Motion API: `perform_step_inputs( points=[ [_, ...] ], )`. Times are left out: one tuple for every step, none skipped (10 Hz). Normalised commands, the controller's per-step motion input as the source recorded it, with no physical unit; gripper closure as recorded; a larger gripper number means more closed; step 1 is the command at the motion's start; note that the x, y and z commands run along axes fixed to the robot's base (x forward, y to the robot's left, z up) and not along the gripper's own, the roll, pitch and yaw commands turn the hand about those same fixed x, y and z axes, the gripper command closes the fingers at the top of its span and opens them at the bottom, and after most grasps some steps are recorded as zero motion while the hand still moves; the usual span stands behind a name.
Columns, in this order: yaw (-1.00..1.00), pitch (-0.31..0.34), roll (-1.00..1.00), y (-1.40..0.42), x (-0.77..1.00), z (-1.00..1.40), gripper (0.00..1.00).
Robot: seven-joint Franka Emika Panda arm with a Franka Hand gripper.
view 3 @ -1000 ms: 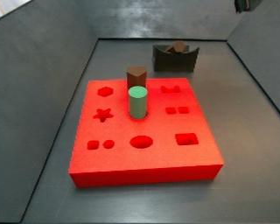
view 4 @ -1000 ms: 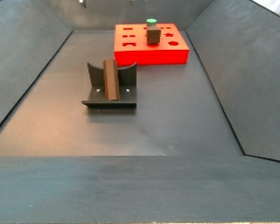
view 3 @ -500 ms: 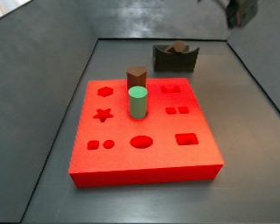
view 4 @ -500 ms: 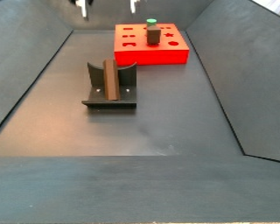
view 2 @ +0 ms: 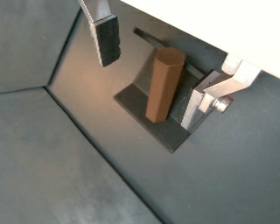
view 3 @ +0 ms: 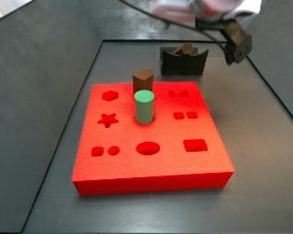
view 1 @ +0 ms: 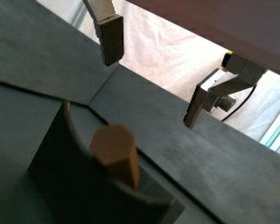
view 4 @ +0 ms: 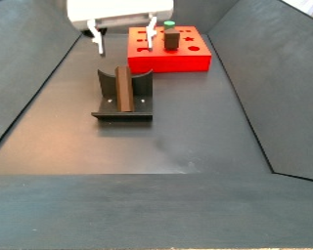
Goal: Pick up the hexagon object. Move up. Place the hexagon object on the fixture. Regrasp the hexagon object. Move to above the board. Insert the hexagon object.
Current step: Regrasp the hexagon object, then move to above the board.
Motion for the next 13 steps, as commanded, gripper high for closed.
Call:
perform_step_inputs(
  points=[
    [0.10, -0.090, 0.08, 0.04, 0.11, -1.00, 0.00],
    [0.09, -0.104, 0.08, 0.04, 0.12, -1.00, 0.00],
    [0.04, -0.110, 0.07, 0.02, 0.10, -0.80, 0.00],
    [0.02, -0.107, 0.07, 0.01, 0.09, -0.70, 0.00],
    [-0.01, -0.089, 0.08, 0.01, 0.08, -0.50, 0.00],
    [-0.03, -0.076, 0.07, 0.01, 0.08, -0.35, 0.00],
    [-0.03, -0.042, 0.06, 0.00, 0.05, -0.19, 0.00],
    [0.00, 0.000, 0.00, 0.00, 0.00, 0.00, 1.00],
    [-0.23, 0.024, 0.00, 0.15, -0.05, 1.00, 1.00],
    [-0.22, 0.025, -0.01, 0.15, -0.05, 1.00, 1.00],
    [-0.19, 0.032, -0.03, 0.14, -0.06, 1.00, 1.00],
    [-0.13, 0.052, -0.04, 0.13, -0.06, 1.00, 1.00],
    [-0.11, 0.066, -0.04, 0.13, -0.06, 1.00, 1.00]
  ],
)
